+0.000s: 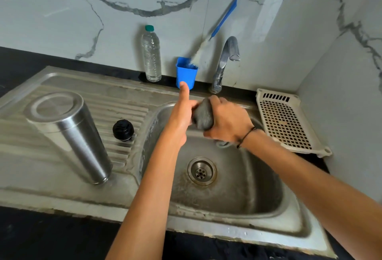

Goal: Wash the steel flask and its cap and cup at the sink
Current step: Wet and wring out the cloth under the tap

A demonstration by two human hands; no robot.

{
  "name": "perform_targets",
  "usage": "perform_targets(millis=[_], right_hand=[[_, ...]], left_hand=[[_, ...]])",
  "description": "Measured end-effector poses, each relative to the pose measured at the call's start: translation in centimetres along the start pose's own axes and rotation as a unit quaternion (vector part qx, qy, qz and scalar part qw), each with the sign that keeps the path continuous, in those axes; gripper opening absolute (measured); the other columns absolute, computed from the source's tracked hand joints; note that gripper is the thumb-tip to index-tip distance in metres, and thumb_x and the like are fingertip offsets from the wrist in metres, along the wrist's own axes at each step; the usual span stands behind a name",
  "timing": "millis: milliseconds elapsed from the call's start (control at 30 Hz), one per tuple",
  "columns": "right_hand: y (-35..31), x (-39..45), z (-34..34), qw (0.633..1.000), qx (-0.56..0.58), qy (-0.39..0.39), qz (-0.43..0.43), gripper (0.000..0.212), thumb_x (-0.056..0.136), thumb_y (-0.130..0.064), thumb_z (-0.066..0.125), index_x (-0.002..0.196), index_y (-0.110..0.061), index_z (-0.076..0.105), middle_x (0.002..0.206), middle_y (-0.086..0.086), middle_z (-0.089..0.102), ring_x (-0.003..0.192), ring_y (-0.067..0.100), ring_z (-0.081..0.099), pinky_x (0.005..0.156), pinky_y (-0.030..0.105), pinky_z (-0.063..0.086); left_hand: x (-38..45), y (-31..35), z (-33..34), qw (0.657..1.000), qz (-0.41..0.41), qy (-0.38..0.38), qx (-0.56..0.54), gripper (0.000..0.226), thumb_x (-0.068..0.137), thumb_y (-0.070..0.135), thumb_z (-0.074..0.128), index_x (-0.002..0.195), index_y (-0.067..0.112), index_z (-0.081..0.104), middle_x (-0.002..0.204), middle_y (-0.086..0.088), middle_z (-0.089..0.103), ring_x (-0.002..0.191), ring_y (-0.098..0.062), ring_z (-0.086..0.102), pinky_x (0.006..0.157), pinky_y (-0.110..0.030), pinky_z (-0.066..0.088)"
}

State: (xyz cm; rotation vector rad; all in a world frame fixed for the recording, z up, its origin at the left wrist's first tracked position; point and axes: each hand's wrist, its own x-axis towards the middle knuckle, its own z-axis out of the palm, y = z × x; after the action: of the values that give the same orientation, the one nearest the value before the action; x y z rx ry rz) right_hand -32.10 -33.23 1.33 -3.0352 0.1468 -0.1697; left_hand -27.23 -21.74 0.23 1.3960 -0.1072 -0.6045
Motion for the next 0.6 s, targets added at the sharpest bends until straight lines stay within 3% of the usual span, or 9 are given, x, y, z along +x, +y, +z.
perform_targets(millis=[100,167,267,333,467,533,600], right_hand=[[-1.3,-1.2,2.3,0.960,-0.217,0.159,-0.083,0.063,0.061,-0.025,0.075,0.118,-0.007,0.053,0.101,0.011,0.058,0.083,0.030,0.058,0.060,0.035,0.048],[-2.2,-1.6,3.5,0.939,-0.249,0.213,-0.102,0.059,0.062,-0.021,0.073,0.116,-0.004,0.057,0.096,0.013,0.060,0.077,0.029,0.057,0.060,0.036,0.047],[-2.6,-0.7,3.5,0.941,-0.212,0.250,-0.089,0.050,0.061,-0.018,0.073,0.107,-0.003,0.061,0.086,0.013,0.060,0.068,0.030,0.057,0.052,0.033,0.045],[-2.5,0.2,2.7,0.958,-0.160,0.220,-0.089,0.054,0.057,-0.019,0.077,0.105,-0.002,0.060,0.084,0.014,0.059,0.066,0.032,0.057,0.048,0.033,0.044],[-2.1,1.1,0.0,0.993,0.024,0.084,-0.074,0.061,0.066,-0.035,0.075,0.114,-0.007,0.051,0.097,0.009,0.061,0.079,0.029,0.059,0.064,0.033,0.046],[-2.0,1.1,-1.6,0.990,0.134,0.037,-0.037,0.054,0.060,-0.033,0.080,0.103,-0.011,0.055,0.090,0.003,0.064,0.077,0.021,0.058,0.067,0.030,0.045],[-1.5,1.0,-2.5,0.951,0.306,-0.047,0.016,0.039,0.052,-0.022,0.082,0.085,-0.014,0.061,0.077,-0.002,0.065,0.072,0.014,0.060,0.068,0.029,0.049]], left_hand=[[-0.3,0.5,-0.2,0.991,-0.075,0.013,-0.114,0.087,0.089,0.074,0.010,0.094,0.007,0.065,0.100,-0.016,0.068,0.089,-0.025,0.065,0.075,-0.035,0.052],[-0.8,0.6,0.3,0.983,-0.106,0.015,-0.149,0.081,0.088,0.075,0.017,0.099,0.010,0.064,0.093,-0.012,0.068,0.084,-0.023,0.063,0.069,-0.034,0.049],[-1.0,0.5,1.3,0.982,-0.074,0.022,-0.170,0.078,0.085,0.077,0.027,0.105,0.012,0.064,0.095,-0.007,0.068,0.094,-0.022,0.065,0.080,-0.036,0.051],[-1.1,0.8,1.3,0.981,-0.041,0.021,-0.186,0.072,0.085,0.077,0.027,0.098,0.015,0.062,0.092,-0.007,0.065,0.093,-0.021,0.065,0.081,-0.033,0.050],[-1.0,1.1,1.2,0.984,0.015,0.030,-0.176,0.068,0.089,0.070,0.030,0.095,0.011,0.063,0.088,-0.007,0.066,0.081,-0.018,0.064,0.074,-0.031,0.051],[-1.0,1.1,1.3,0.985,0.032,0.034,-0.165,0.066,0.088,0.070,0.031,0.088,0.012,0.062,0.079,-0.003,0.065,0.074,-0.015,0.063,0.066,-0.029,0.051],[-1.0,1.1,1.2,0.985,0.037,0.025,-0.169,0.069,0.087,0.071,0.029,0.091,0.010,0.062,0.085,-0.005,0.064,0.076,-0.016,0.062,0.066,-0.027,0.048]])
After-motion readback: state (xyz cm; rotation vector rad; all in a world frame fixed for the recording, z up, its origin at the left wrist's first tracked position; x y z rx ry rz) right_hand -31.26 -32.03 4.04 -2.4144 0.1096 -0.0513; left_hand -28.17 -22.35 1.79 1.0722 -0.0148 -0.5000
